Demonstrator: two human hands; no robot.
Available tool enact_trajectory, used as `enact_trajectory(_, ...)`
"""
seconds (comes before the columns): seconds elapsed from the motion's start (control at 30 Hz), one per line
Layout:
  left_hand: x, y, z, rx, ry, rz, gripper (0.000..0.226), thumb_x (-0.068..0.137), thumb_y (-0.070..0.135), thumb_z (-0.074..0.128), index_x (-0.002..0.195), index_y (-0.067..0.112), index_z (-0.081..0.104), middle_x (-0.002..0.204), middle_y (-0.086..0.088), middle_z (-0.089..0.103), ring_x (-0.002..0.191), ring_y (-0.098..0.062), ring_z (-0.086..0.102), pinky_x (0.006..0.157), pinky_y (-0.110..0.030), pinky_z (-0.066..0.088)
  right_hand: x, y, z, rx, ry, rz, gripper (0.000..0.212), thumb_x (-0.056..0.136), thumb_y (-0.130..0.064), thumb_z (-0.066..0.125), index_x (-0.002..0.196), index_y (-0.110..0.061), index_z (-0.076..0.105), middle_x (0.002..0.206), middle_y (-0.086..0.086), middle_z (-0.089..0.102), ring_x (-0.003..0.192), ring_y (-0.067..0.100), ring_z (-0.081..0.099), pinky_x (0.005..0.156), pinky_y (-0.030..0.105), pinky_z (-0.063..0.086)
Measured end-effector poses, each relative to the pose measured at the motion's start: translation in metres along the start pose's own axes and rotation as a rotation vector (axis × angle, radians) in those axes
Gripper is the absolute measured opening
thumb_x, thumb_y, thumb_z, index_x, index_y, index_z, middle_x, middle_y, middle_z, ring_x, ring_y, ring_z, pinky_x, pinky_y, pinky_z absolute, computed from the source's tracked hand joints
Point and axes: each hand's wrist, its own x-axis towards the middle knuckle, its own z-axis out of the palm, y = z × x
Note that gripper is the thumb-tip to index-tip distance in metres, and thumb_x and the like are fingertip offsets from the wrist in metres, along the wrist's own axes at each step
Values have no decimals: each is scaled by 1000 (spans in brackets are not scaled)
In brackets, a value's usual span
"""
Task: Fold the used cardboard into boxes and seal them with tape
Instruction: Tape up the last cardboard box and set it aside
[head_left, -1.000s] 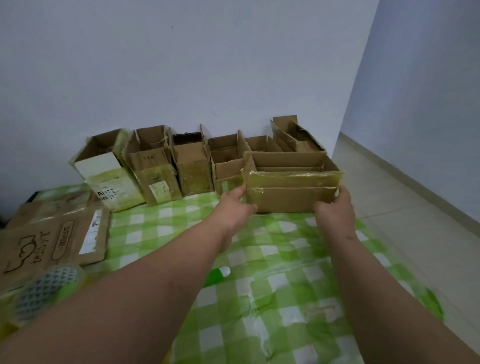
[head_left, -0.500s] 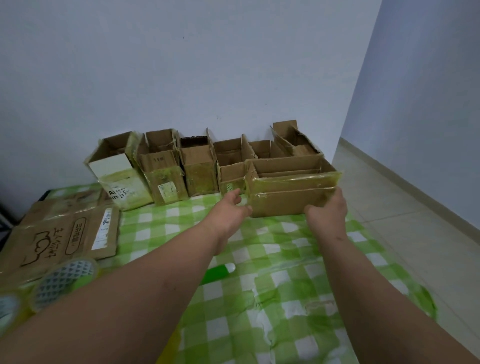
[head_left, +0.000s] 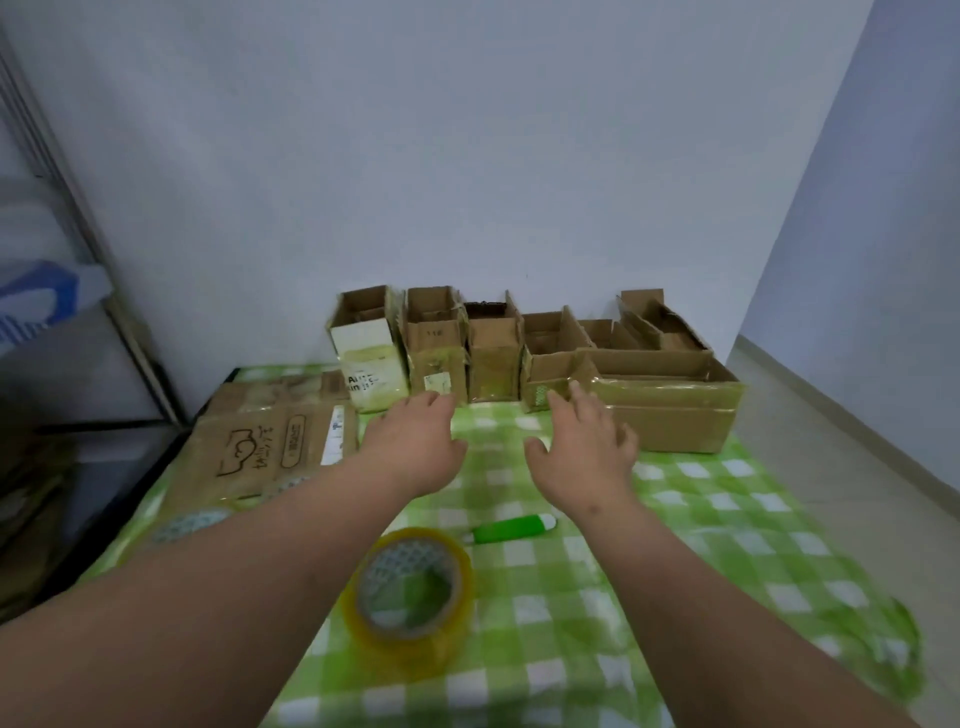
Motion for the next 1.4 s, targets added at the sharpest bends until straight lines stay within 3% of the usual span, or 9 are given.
enact_trajectory(0.43, -48, -158, -19, 286, -55, -268, 48, 94, 45, 46, 136, 24, 43, 142, -5, 45, 131, -29, 40, 107, -46, 31, -7, -123, 54, -262, -208, -382, 52, 99, -43, 41, 148, -31, 33, 162, 2, 18, 149, 24, 10, 116, 57, 6)
enact_trajectory(0.6, -40, -202, -18, 297, -117, -368, 49, 90, 51, 45, 137, 35, 44, 142, -4, 44, 135, -29, 36, 114, -50, 25, 12, -170, 77, -329, -275, -433, 47, 100, -43, 36, 145, -32, 39, 155, 4, 30, 144, 27, 22, 114, 55, 13)
enact_trajectory(0.77, -24, -223, -7, 244, -298, -477, 49, 97, 44, 31, 145, 41, 30, 157, -2, 26, 144, -38, 22, 112, -66, 18, 32, -191, 100, -295, -505, -242, 47, 101, -48, 29, 141, -28, 43, 139, 8, 50, 131, 31, 41, 106, 53, 22)
enact_trajectory(0.87, -15, -219, 1, 86, -336, -434, 52, 107, 29, 28, 157, 23, 16, 164, -10, 12, 146, -39, 18, 117, -52, 24, 37, -197, 109, -186, -568, -158, 39, 99, -43, 35, 130, -26, 51, 131, 6, 56, 121, 30, 48, 99, 48, 26)
enact_trajectory(0.93, -15, -220, 1, 47, -346, -459, 48, 106, 25, 30, 153, 14, 29, 159, -15, 25, 141, -36, 31, 113, -43, 32, 38, -204, 112, -128, -577, -138, 35, 98, -34, 40, 129, -25, 52, 132, 4, 56, 121, 30, 49, 93, 44, 26)
enact_trajectory(1.0, -14, -225, 2, -42, -295, -510, 45, 105, 29, 31, 145, 12, 43, 150, -15, 41, 135, -32, 40, 110, -40, 35, 37, -211, 114, -38, -588, -106, 39, 96, -25, 43, 134, -23, 51, 136, 3, 54, 124, 29, 49, 93, 39, 29)
enact_trajectory(1.17, -21, -236, 6, -33, -274, -500, 55, 99, 53, 29, 150, 33, 32, 157, -5, 26, 137, -33, 35, 110, -50, 35, 37, -225, 104, 484, -493, 152, 42, 95, -8, 49, 136, -10, 42, 127, 13, 53, 106, 31, 56, 82, 36, 49)
enact_trajectory(1.3, -38, -240, -5, -86, -137, -568, 56, 88, 71, 42, 137, 45, 47, 151, 0, 33, 133, -36, 35, 107, -48, 29, 39, -227, 99, 658, -477, 264, 13, 91, 1, 53, 104, 0, 56, 99, 15, 60, 84, 26, 55, 71, 34, 50)
enact_trajectory(1.4, -50, -238, -25, -178, -11, -554, 75, 79, 86, 38, 139, 43, 48, 157, 0, 27, 140, -37, 25, 111, -51, 22, 34, -232, 91, 866, -505, 365, 16, 92, 7, 49, 95, -2, 62, 89, 13, 66, 66, 20, 58, 53, 27, 45)
